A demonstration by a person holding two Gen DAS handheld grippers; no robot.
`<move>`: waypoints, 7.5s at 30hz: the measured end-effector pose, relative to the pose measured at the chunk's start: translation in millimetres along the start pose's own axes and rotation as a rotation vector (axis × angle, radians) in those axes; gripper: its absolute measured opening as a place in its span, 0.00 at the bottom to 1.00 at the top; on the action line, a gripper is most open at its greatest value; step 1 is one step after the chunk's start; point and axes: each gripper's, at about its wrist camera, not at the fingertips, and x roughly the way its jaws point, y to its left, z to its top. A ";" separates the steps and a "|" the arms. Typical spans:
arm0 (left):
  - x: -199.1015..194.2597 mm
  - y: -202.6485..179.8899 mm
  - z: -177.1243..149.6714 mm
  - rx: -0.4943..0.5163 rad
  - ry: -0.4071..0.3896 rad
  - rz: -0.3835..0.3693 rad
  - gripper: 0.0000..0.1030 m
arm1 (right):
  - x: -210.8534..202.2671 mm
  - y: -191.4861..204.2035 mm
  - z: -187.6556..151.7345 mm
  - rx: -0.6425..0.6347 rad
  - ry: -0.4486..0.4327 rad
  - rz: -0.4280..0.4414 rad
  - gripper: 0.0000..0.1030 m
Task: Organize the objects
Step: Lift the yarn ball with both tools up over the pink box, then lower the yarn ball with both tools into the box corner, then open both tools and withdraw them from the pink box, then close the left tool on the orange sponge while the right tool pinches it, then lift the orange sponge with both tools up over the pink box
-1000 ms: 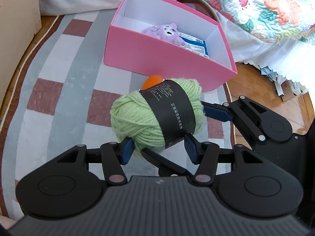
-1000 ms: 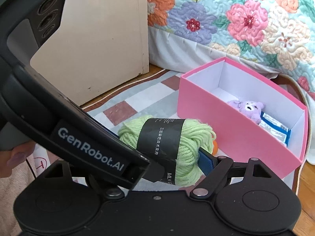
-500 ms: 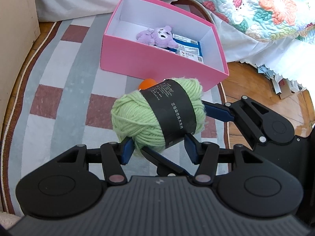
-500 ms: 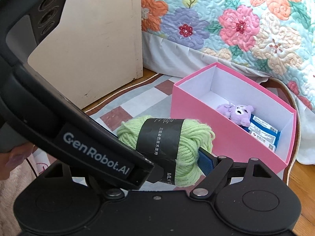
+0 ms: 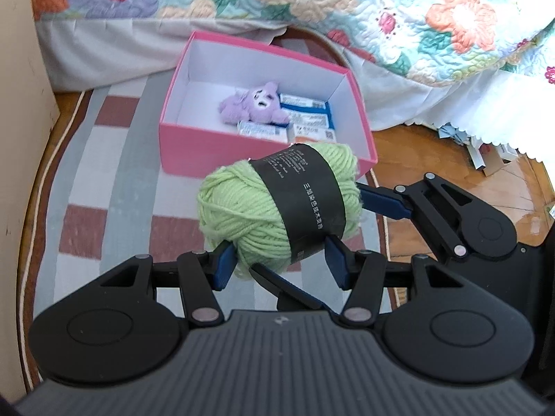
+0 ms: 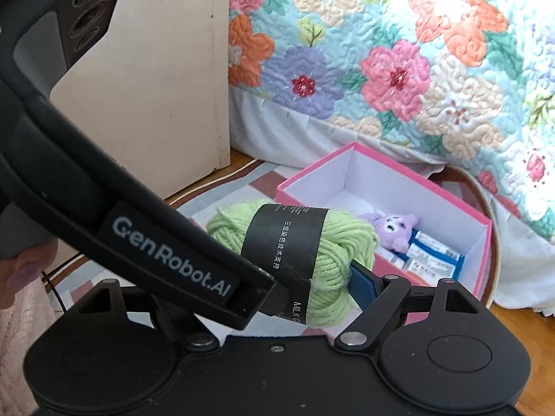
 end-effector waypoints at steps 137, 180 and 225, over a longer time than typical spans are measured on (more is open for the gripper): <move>28.3 20.5 49.8 0.135 0.097 0.207 0.67 | 6.8 -42.2 2.0 0.022 0.128 -0.061 0.80; 154.9 71.0 5.6 -0.042 0.017 -0.043 0.61 | 139.2 -28.8 -60.5 -0.241 0.126 -0.002 0.80; 165.4 73.0 6.2 -0.088 0.064 -0.107 0.30 | 137.9 -30.7 -67.6 0.097 0.144 -0.032 0.52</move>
